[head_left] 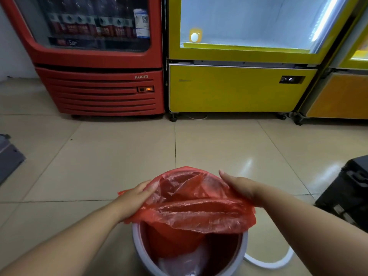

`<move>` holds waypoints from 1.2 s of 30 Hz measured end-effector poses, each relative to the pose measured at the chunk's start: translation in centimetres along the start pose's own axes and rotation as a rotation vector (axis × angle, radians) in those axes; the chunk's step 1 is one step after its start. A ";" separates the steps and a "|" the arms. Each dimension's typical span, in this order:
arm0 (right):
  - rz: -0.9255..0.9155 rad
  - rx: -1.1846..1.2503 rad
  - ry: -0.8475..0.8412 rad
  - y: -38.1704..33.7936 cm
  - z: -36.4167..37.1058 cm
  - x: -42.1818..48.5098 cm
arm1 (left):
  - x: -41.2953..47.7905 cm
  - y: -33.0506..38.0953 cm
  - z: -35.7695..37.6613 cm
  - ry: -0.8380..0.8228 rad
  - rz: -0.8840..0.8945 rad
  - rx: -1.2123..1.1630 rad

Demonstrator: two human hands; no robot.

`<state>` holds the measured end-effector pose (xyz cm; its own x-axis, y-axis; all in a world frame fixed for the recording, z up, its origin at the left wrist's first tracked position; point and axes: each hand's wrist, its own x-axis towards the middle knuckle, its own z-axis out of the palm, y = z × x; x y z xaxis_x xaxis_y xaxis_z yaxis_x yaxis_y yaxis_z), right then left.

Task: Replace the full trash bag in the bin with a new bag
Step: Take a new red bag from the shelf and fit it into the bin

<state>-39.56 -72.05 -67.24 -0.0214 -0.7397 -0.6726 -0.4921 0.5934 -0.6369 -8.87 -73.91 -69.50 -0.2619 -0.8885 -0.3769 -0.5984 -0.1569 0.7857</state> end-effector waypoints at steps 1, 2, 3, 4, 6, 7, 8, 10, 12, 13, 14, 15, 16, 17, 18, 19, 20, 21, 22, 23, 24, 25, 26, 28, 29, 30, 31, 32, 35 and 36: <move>0.009 0.094 -0.023 0.7 -0.1 -0.1 | -0.5 -0.2 0.0 -0.003 -0.009 -0.072; 0.013 0.166 -0.032 1.6 -0.1 -0.4 | -1.1 -0.5 0.0 -0.012 -0.009 -0.132; 0.013 0.202 -0.016 2.5 0.0 -0.6 | -1.7 -0.7 0.0 -0.019 0.005 -0.162; 0.009 0.216 0.019 3.3 0.1 -0.9 | -2.2 -0.9 0.1 -0.019 0.031 -0.156; -0.033 0.166 0.123 4.3 0.2 -1.6 | -3.1 -1.5 0.1 0.020 0.105 -0.046; -0.078 0.099 0.187 4.6 0.3 -2.1 | -3.4 -1.7 0.1 0.066 0.150 0.052; -0.143 -0.007 0.268 4.8 0.3 -2.6 | -3.8 -2.0 0.1 0.135 0.201 0.174; -0.334 -0.319 0.476 5.5 0.2 -3.2 | -4.9 -2.1 0.2 0.298 0.357 0.440; -0.539 -0.537 0.613 5.8 0.5 -4.1 | -5.9 -1.7 0.5 0.328 0.563 0.674; -0.662 -0.606 0.627 5.8 0.7 -4.8 | -6.4 -1.5 0.7 0.279 0.630 0.738; -0.782 -0.700 0.621 6.0 0.9 -5.4 | -6.8 -1.4 0.9 0.217 0.644 0.762; -0.882 -0.812 0.623 6.3 1.0 -6.0 | -7.2 -1.5 1.2 0.160 0.623 0.762; -0.960 -0.915 0.624 6.6 1.0 -6.6 | -7.4 -1.7 1.2 0.121 0.601 0.770; -1.003 -0.992 0.623 6.8 1.1 -7.2 | -7.6 -1.8 1.1 0.108 0.607 0.776; -1.036 -1.045 0.625 7.0 1.2 -7.7 | -8.0 -1.6 1.0 0.109 0.626 0.768; -1.074 -1.084 0.627 7.2 1.3 -8.1 | -8.6 -1.2 0.9 0.114 0.660 0.764; -1.122 -1.113 0.645 7.4 1.5 -8.4 | -9.1 -1.1 0.9 0.138 0.715 0.788; -1.158 -1.137 0.662 7.5 1.7 -8.7 | -9.5 -1.0 0.8 0.175 0.783 0.813; -1.200 -1.146 0.671 7.7 1.9 -9.1 | -10.0 -1.0 0.8 0.194 0.829 0.828; -1.235 -1.146 0.653 7.8 2.1 -9.6 | -10.6 -1.0 0.8 0.182 0.841 0.841; -1.271 -1.147 0.616 8.0 2.4 -10.1 | -11.1 -1.0 0.9 0.165 0.840 0.865; -1.295 -1.155 0.560 8.2 2.6 -10.6 | -11.6 -1.3 0.9 0.144 0.848 0.891; -1.314 -1.163 0.498 8.4 2.9 -11.1 | -12.1 -1.6 0.9 0.128 0.863 0.918; -1.319 -1.197 0.378 8.7 3.2 -12.0 | -13.0 -1.9 0.9 0.096 0.879 0.943; -1.313 -1.213 0.332 8.8 3.3 -12.3 | -13.3 -2.1 0.8 0.086 0.895 0.951; -1.313 -1.226 0.298 9.0 3.4 -12.5 | -13.6 -2.4 0.9 0.087 0.918 0.960; -1.303 -1.241 0.269 9.1 3.5 -12.6 | -13.9 -2.6 1.0 0.069 0.916 0.986; -1.299 -1.259 0.251 9.3 3.6 -12.6 | -14.2 -2.8 1.2 0.034 0.911 0.996; -1.268 -1.346 0.188 9.7 3.7 -12.4 | -14.5 -3.3 1.4 -0.051 0.815 1.000; -1.259 -1.378 0.180 9.9 3.6 -12.2 | -14.7 -2.8 1.5 -0.048 0.778 1.030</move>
<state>-41.02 -55.94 -66.72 0.8301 -0.5575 -0.0112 -0.5532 -0.8258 0.1094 -4.50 -59.76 -66.90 -0.8169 -0.5761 -0.0275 -0.5763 0.8137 0.0760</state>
